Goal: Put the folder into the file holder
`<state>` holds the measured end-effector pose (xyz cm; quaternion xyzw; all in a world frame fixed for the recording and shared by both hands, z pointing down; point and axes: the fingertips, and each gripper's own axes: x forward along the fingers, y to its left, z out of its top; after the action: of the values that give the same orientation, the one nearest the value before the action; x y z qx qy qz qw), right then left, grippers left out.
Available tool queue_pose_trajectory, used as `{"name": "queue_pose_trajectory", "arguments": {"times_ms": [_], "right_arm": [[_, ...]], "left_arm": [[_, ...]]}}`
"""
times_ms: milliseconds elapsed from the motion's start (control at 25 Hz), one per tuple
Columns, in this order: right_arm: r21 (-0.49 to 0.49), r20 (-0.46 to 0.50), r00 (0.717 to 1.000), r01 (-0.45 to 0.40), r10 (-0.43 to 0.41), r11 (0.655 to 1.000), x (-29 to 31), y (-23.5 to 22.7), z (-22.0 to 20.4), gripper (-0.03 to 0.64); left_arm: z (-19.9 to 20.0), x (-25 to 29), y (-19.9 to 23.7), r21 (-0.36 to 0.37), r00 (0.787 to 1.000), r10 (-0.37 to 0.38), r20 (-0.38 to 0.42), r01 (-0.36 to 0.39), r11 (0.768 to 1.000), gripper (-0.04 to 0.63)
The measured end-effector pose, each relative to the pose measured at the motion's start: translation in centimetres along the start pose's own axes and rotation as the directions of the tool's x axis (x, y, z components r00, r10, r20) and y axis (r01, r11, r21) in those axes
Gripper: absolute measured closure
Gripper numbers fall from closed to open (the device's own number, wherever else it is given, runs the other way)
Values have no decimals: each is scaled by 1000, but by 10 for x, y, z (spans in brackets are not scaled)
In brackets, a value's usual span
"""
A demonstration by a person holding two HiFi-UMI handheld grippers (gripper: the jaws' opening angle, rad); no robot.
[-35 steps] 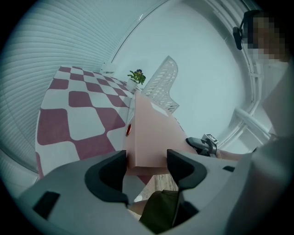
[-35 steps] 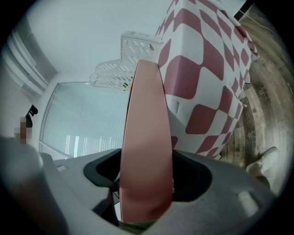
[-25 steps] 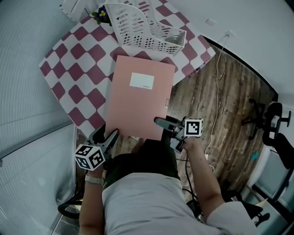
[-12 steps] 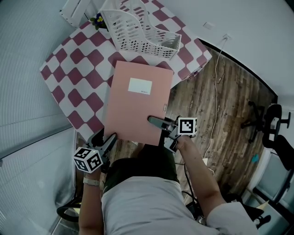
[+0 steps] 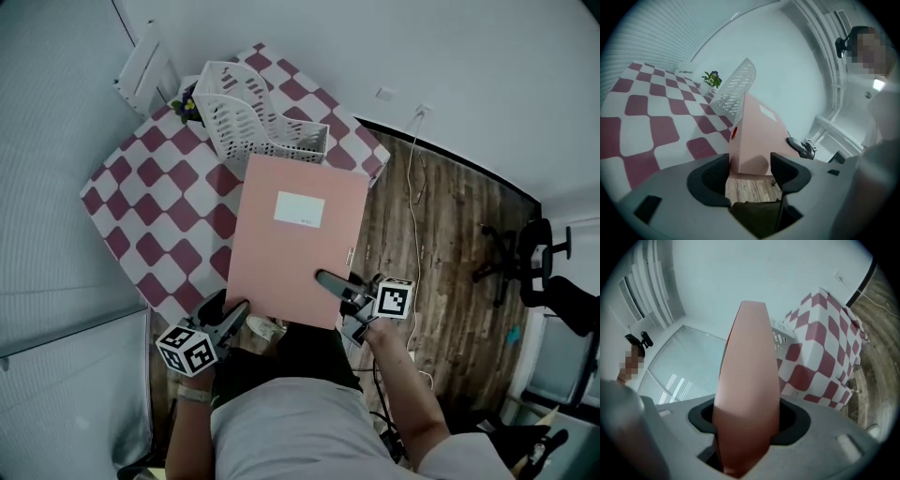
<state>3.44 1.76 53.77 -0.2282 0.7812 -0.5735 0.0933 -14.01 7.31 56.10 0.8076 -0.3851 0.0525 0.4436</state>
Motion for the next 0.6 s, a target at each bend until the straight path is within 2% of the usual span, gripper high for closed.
{"name": "queue_pose_trajectory", "arguments": {"times_ms": [80, 160, 400, 600], "right_arm": [[-5, 49, 999, -20, 20, 1000, -7, 17, 17, 350], [-49, 75, 997, -25, 29, 998, -14, 30, 38, 350], [-206, 191, 981, 10, 30, 978, -35, 54, 119, 351], [-417, 252, 967, 62, 50, 907, -38, 74, 192, 351]], "left_arm": [[17, 7, -13, 25, 999, -38, 19, 38, 999, 328], [36, 14, -25, 58, 998, -58, 36, 56, 997, 316], [87, 28, -47, 128, 995, -51, 90, 39, 991, 304], [118, 46, -65, 138, 991, -48, 125, 31, 990, 304]]}}
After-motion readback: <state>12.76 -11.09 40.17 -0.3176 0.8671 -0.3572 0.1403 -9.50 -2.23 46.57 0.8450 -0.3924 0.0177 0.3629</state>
